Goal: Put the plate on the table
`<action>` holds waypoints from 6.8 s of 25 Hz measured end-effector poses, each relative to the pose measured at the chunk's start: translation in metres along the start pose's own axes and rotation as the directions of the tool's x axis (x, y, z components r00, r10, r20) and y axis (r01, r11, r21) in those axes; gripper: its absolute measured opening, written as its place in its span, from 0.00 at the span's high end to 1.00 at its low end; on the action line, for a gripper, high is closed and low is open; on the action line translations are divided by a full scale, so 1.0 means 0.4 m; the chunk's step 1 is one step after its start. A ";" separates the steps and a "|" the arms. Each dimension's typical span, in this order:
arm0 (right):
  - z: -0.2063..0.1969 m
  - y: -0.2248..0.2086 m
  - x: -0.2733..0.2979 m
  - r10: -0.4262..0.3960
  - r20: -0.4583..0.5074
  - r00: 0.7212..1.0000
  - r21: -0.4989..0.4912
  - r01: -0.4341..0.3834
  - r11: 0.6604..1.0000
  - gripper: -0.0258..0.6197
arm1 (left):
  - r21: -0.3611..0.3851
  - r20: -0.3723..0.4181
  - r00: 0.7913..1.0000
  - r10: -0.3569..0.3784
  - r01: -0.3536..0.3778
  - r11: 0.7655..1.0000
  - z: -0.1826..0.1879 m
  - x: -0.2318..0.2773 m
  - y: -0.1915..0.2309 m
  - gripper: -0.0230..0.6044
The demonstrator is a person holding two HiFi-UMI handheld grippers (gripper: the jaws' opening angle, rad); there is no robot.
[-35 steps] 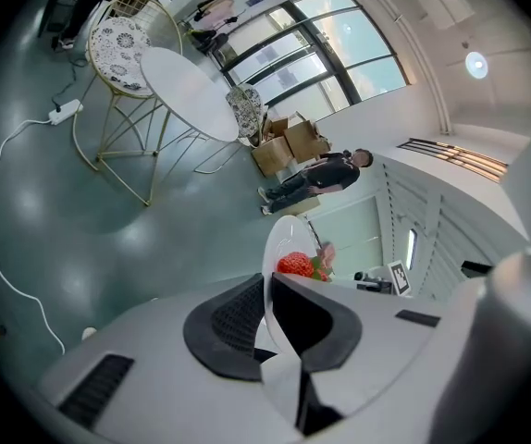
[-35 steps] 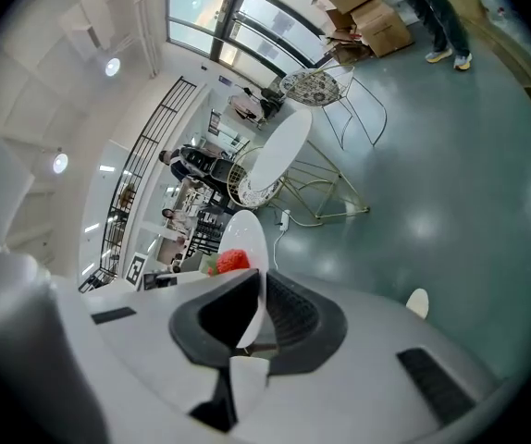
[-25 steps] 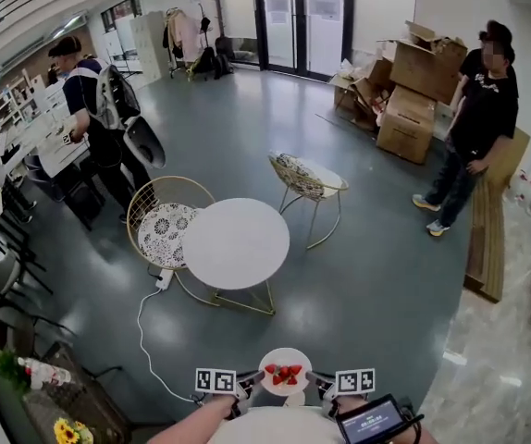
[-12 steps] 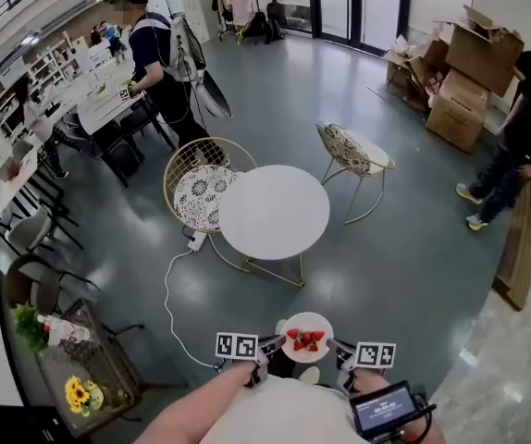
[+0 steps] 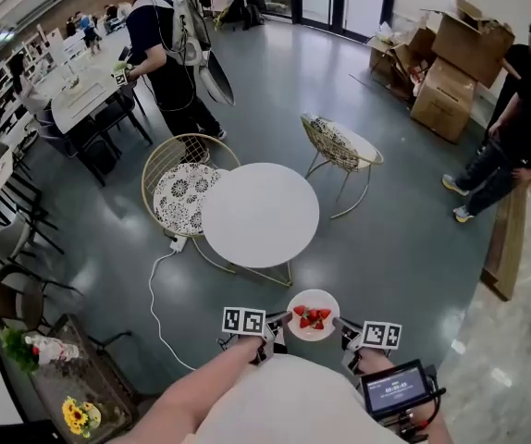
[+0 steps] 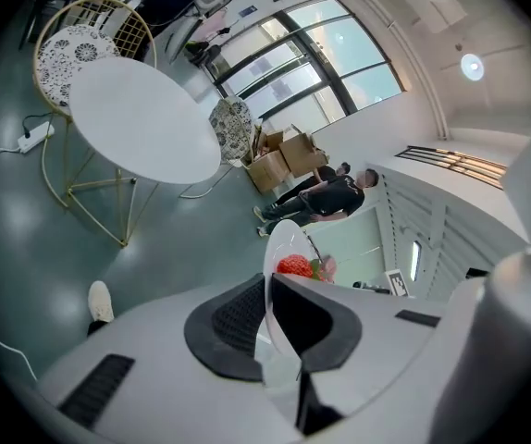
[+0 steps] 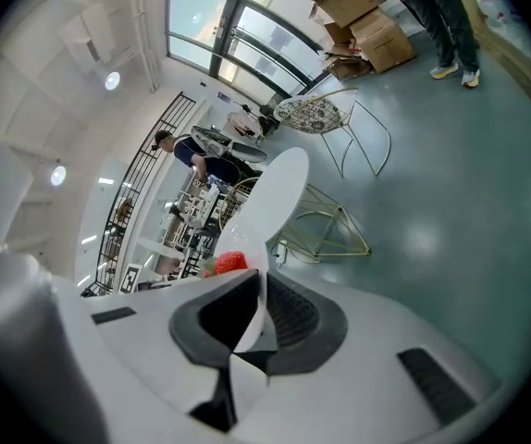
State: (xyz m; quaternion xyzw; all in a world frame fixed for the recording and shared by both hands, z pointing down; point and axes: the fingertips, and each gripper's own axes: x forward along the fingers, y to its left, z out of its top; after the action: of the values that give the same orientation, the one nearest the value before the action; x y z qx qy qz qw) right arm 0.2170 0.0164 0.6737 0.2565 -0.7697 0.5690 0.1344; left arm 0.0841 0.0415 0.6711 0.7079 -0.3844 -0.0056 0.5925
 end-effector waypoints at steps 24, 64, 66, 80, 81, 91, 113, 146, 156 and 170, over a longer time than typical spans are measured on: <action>0.300 0.118 0.476 0.048 -0.210 0.977 -0.128 -0.076 0.989 0.92 | -0.124 0.164 0.982 0.091 -0.071 0.990 0.426 -0.127 0.261 0.94; 0.580 -0.035 0.830 0.193 -0.595 0.780 -0.071 -0.291 0.954 0.92 | -0.393 0.327 0.886 0.328 -0.189 0.900 0.665 0.074 0.470 0.94; 0.612 -0.045 0.878 0.192 -0.579 0.792 -0.102 -0.304 0.947 0.92 | -0.375 0.318 0.880 0.353 -0.225 0.899 0.710 0.060 0.498 0.94; 0.727 -0.055 0.939 -0.024 -0.519 0.854 -0.200 -0.094 0.975 0.92 | -0.309 0.173 0.935 0.310 -0.247 0.918 0.875 0.120 0.567 0.94; 0.726 -0.066 0.937 -0.030 -0.516 0.856 -0.194 -0.082 0.978 0.92 | -0.303 0.158 0.936 0.314 -0.256 0.918 0.874 0.130 0.570 0.94; 0.763 -0.173 0.988 -0.092 -0.455 0.886 -0.170 0.016 0.985 0.92 | -0.248 0.065 0.935 0.349 -0.324 0.913 0.902 0.227 0.648 0.94; 0.877 -0.250 1.095 -0.188 -0.355 0.916 -0.310 0.074 0.948 0.92 | -0.098 0.035 0.844 0.535 -0.530 0.842 1.021 0.326 0.734 0.92; 0.933 -0.268 1.064 -0.317 -0.197 0.928 -0.564 0.157 0.811 0.86 | 0.001 0.131 0.787 0.602 -0.608 0.794 1.037 0.255 0.748 0.87; 0.922 -0.185 0.939 -0.164 -0.171 0.972 -0.471 0.066 0.880 0.92 | 0.039 0.212 0.808 0.549 -0.569 0.822 0.964 0.214 0.601 0.94; 0.764 -0.035 0.749 0.069 -0.256 0.964 -0.546 -0.204 0.812 0.95 | 0.056 0.280 0.830 0.482 -0.515 0.855 0.767 0.120 0.415 0.96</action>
State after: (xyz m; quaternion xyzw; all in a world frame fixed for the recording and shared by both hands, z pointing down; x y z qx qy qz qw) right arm 0.0015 -0.3477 0.7378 0.0828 -0.9002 0.3474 0.2490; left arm -0.1134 -0.2416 0.7411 0.6129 -0.6286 0.0830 0.4716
